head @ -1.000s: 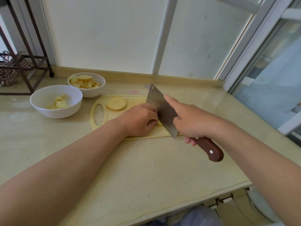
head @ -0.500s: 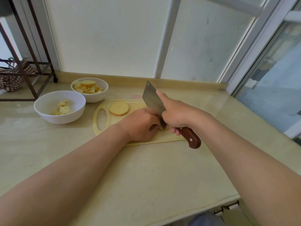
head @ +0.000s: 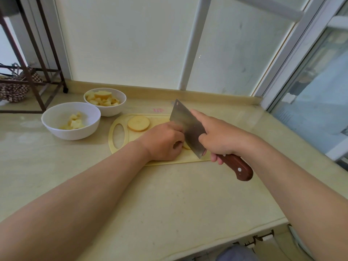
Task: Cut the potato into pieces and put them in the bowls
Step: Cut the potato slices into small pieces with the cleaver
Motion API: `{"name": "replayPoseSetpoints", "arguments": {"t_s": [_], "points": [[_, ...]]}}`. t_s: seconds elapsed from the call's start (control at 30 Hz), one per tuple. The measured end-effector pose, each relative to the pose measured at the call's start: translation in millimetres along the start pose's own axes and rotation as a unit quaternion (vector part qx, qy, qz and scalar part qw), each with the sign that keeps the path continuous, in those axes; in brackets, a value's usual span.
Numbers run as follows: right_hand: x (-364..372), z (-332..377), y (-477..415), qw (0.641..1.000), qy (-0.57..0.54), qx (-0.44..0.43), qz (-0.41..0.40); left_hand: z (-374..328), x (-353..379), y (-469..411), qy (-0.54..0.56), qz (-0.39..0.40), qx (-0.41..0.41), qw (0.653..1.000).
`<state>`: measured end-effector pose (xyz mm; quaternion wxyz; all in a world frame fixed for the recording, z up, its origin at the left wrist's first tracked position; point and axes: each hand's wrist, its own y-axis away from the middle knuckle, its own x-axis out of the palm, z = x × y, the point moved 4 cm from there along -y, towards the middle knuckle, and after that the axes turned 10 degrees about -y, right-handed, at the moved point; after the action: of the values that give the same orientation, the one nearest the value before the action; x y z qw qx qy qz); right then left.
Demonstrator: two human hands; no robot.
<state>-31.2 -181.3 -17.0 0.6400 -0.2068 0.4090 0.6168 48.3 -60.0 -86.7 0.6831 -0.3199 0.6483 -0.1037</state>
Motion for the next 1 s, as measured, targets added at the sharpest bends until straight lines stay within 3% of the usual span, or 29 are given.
{"name": "replayPoseSetpoints", "arguments": {"t_s": [0.6,1.0], "points": [[4.5,0.7,-12.1,0.999,-0.030,-0.003,-0.011,1.2,1.7,-1.1,0.006,0.020,-0.005,1.000],[14.0,3.5,2.1,0.999,0.037,0.022,0.010,1.6,3.5,-1.2,-0.004,0.023,-0.004,1.000]]}}
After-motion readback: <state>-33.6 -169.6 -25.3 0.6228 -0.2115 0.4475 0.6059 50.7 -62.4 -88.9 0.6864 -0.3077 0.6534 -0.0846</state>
